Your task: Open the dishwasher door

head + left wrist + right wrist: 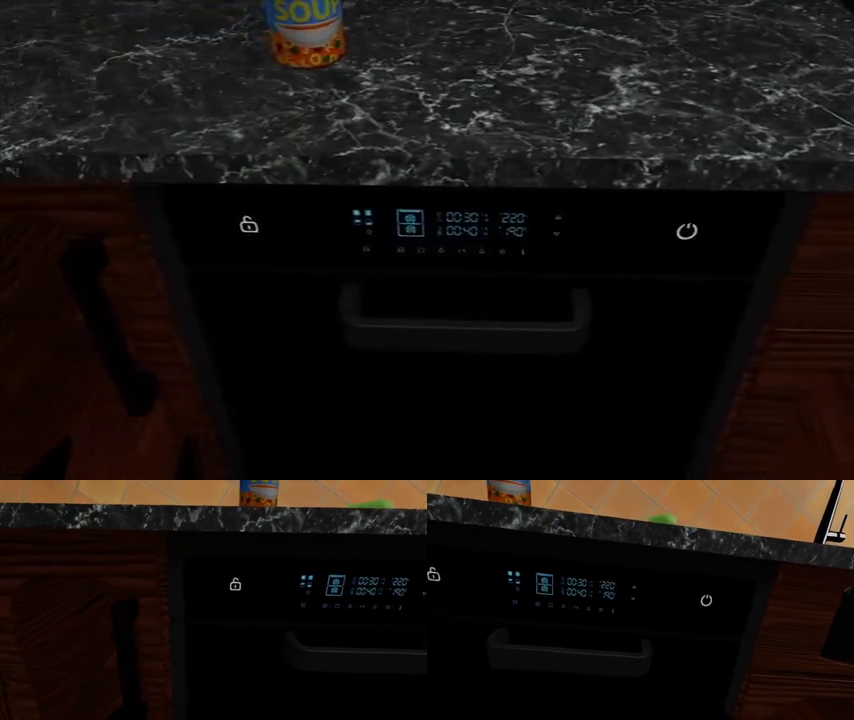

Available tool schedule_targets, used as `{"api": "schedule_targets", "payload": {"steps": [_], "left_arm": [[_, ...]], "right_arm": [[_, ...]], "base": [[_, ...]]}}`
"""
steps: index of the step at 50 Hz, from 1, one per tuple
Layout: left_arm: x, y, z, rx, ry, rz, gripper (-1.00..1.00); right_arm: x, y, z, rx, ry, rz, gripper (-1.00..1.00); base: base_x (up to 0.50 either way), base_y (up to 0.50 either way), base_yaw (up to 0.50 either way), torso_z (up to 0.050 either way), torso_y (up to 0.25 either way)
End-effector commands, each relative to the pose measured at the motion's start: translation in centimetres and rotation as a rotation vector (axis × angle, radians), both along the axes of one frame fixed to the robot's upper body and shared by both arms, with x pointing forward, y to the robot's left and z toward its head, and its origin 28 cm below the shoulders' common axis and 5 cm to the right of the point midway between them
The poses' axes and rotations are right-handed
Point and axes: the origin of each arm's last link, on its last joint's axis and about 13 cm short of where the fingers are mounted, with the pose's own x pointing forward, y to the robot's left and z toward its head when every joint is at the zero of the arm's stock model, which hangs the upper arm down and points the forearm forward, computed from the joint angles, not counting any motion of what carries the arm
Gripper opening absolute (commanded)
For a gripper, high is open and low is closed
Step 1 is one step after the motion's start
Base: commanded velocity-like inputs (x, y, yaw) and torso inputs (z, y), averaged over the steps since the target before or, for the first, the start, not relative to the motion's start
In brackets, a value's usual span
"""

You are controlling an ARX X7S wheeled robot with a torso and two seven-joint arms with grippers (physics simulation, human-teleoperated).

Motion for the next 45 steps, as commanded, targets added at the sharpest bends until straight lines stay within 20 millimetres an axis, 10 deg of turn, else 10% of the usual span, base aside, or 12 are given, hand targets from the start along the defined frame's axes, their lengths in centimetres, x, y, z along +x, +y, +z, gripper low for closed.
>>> {"api": "schedule_targets", "payload": {"steps": [1,45], "left_arm": [[-0.02,-0.06,0.07,0.009,-0.002,-0.009,1.0],[-0.06,-0.05,0.01,0.018,-0.013,-0.015,1.0]], "right_arm": [[-0.09,0.0,0.18,0.02,-0.023,-0.004,1.0],[-0.28,0.11,-0.01,0.027,-0.029,0.009,1.0]], "base": [[0.0,0.0,0.0,0.0,0.0],[0.14,0.01,0.0,0.0,0.0]]}}
